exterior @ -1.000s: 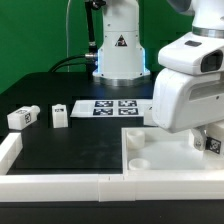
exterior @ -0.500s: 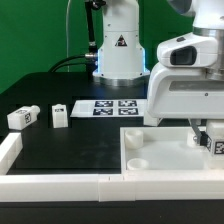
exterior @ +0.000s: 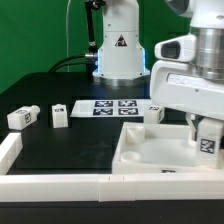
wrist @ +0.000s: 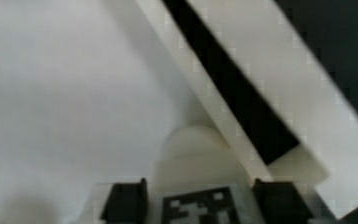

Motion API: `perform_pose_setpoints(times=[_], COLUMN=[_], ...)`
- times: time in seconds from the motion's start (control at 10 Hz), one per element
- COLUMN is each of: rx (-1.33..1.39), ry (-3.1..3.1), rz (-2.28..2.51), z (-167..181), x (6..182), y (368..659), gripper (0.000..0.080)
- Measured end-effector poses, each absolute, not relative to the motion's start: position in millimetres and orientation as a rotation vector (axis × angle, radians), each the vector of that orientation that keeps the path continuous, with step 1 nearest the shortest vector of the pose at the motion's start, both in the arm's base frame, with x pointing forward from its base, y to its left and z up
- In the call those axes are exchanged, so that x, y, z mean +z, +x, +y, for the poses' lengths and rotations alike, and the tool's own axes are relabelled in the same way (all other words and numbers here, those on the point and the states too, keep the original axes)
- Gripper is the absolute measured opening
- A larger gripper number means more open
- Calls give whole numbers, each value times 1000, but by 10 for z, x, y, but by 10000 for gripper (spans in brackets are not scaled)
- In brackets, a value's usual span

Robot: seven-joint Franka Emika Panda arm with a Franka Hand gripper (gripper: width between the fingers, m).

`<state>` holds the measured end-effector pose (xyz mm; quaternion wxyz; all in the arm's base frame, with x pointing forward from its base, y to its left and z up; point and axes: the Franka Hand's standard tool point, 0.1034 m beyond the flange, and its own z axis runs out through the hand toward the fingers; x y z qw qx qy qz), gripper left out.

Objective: Assemble one leg

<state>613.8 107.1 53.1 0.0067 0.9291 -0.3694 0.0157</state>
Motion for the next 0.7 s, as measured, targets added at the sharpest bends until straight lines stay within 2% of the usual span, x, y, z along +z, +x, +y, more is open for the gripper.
perform_pose_setpoints(times=[0.4, 0.5, 0.6, 0.7], rx=[72, 71, 70, 70], ry=[2700, 2706, 2707, 2707], rz=[-1470, -1461, -1458, -1458], z=[884, 896, 897, 897], x=[539, 532, 532, 531], y=[6115, 6113, 6112, 6112], gripper=[292, 395, 534, 613])
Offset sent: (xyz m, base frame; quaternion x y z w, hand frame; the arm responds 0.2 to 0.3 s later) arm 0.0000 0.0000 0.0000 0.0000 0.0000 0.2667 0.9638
